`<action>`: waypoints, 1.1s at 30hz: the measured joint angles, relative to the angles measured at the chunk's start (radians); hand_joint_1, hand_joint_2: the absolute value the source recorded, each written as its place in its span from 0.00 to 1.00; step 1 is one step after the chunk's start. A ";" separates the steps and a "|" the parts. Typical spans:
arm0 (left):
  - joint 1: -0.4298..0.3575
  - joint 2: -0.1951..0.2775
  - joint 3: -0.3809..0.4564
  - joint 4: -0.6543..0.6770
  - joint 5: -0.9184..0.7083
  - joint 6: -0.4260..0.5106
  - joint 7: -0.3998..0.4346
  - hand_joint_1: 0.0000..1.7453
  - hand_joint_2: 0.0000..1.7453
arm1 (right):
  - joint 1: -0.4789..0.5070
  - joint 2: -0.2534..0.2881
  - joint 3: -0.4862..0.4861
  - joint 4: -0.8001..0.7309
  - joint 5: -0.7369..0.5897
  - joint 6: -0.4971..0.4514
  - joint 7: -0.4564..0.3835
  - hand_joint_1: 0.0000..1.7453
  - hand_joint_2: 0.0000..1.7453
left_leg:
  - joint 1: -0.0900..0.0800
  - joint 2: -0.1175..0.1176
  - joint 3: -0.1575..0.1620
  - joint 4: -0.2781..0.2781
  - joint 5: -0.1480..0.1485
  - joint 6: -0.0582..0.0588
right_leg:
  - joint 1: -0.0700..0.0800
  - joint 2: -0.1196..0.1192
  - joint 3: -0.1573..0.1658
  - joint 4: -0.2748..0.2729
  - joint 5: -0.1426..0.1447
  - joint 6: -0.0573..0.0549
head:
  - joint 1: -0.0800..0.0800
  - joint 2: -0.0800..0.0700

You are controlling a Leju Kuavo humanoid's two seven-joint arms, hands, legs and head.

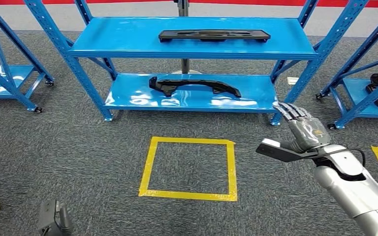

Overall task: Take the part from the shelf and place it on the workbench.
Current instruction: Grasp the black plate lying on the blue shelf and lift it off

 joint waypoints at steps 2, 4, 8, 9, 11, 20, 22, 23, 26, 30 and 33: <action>0.004 0.000 0.000 0.000 0.000 0.000 0.000 0.00 0.00 | 0.000 0.000 0.003 0.000 0.003 0.004 0.002 0.00 1.00 | 0.005 0.000 -0.050 0.049 0.019 -0.005 | -0.003 0.001 0.021 0.000 -0.017 0.004 | 0.000 0.000; 0.005 0.000 0.000 0.000 0.000 -0.001 0.000 0.00 0.00 | -0.001 0.000 0.007 0.000 0.004 0.006 0.004 0.00 1.00 | 0.012 0.001 -0.031 -0.051 0.109 -0.011 | -0.011 0.002 0.050 0.001 -0.040 0.014 | 0.000 0.000; 0.005 -0.005 0.000 0.003 -0.001 -0.002 -0.001 0.00 0.00 | -0.010 0.001 0.013 -0.002 0.006 0.006 0.011 0.00 1.00 | 0.016 -0.001 0.016 -0.198 0.158 -0.009 | -0.010 0.006 0.072 -0.005 -0.072 0.044 | -0.002 0.000; 0.005 -0.005 0.000 0.003 -0.001 -0.002 -0.002 0.00 0.00 | -0.012 0.001 0.013 -0.003 0.007 0.006 0.012 0.00 1.00 | 0.015 -0.002 0.019 -0.206 0.149 0.002 | -0.008 0.006 0.078 -0.011 -0.073 0.049 | -0.001 0.000; 0.005 -0.005 0.000 0.002 -0.002 -0.002 -0.004 0.00 0.00 | -0.012 0.002 0.014 -0.005 0.007 0.004 0.014 0.00 1.00 | 0.015 -0.004 0.031 -0.211 0.138 0.020 | -0.009 0.005 0.081 -0.005 -0.071 0.056 | 0.001 0.000; 0.011 -0.006 0.000 0.001 -0.008 -0.003 -0.006 0.00 0.00 | 0.008 0.002 0.012 -0.007 0.000 -0.025 0.019 0.00 1.00 | -0.007 -0.012 0.159 -0.242 0.059 0.047 | 0.025 0.003 -0.146 0.138 -0.018 0.019 | 0.005 0.000; 0.010 -0.008 0.000 0.002 -0.009 -0.003 -0.006 0.00 0.00 | 0.014 0.001 0.010 -0.007 -0.003 -0.040 0.020 0.00 1.00 | -0.011 -0.014 0.183 -0.250 0.038 0.042 | 0.040 0.002 -0.134 0.039 0.074 -0.003 | 0.005 0.000; 0.011 -0.010 0.000 0.003 -0.011 -0.003 -0.005 0.00 0.00 | 0.018 0.001 0.008 -0.008 -0.004 -0.045 0.019 0.00 1.00 | -0.012 -0.015 0.191 -0.255 0.033 0.038 | 0.045 0.002 -0.127 0.013 0.094 -0.008 | 0.005 0.000; 0.007 -0.010 0.000 0.002 -0.013 -0.003 -0.006 0.00 0.00 | 0.022 0.001 -0.001 -0.015 -0.005 -0.049 0.019 0.00 1.00 | -0.015 -0.011 0.211 -0.257 0.031 0.025 | 0.038 0.004 -0.092 -0.009 0.076 -0.009 | 0.006 0.000; 0.003 -0.011 -0.001 0.001 -0.014 -0.007 -0.005 0.00 0.00 | 0.024 0.004 -0.004 -0.018 -0.005 -0.051 0.019 0.00 1.00 | -0.009 -0.002 0.111 -0.066 -0.012 0.007 | 0.024 0.004 -0.033 -0.021 0.039 -0.020 | 0.003 0.000; 0.008 -0.010 -0.001 0.001 -0.015 -0.007 -0.004 0.00 0.00 | 0.028 0.006 -0.006 -0.018 -0.002 -0.061 0.035 0.00 1.00 | 0.000 -0.002 0.024 -0.009 -0.055 -0.005 | 0.012 0.005 0.014 -0.021 0.001 -0.011 | 0.003 0.000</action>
